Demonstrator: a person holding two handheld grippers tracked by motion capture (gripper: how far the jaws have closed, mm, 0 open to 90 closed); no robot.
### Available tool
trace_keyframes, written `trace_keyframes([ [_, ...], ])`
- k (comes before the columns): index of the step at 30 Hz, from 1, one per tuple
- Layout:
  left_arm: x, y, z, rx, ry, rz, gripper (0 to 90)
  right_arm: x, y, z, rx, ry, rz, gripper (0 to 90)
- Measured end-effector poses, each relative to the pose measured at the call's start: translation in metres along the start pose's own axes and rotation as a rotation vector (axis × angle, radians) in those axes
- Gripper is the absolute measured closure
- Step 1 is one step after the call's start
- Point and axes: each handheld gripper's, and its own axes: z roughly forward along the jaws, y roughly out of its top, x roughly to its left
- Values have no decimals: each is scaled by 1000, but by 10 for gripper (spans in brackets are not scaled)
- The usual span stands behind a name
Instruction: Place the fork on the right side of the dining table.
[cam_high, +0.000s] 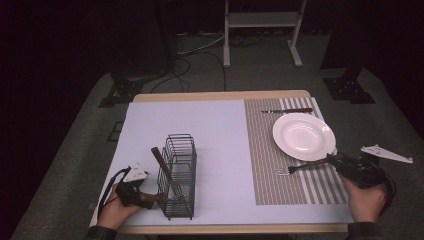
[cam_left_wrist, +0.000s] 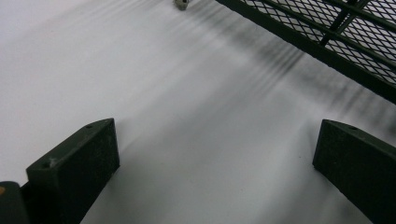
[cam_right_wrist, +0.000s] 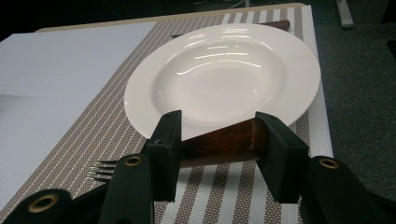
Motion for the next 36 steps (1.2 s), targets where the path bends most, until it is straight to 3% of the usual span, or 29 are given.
trace_keyframes([
  [10, 0, 0, 0, 0, 0, 0, 0, -3, -4, 5, 43, -21, 1, 468],
  [36, 0, 0, 0, 0, 0, 0, 0, -16, -16, 24, 163, -34, 63, 306],
])
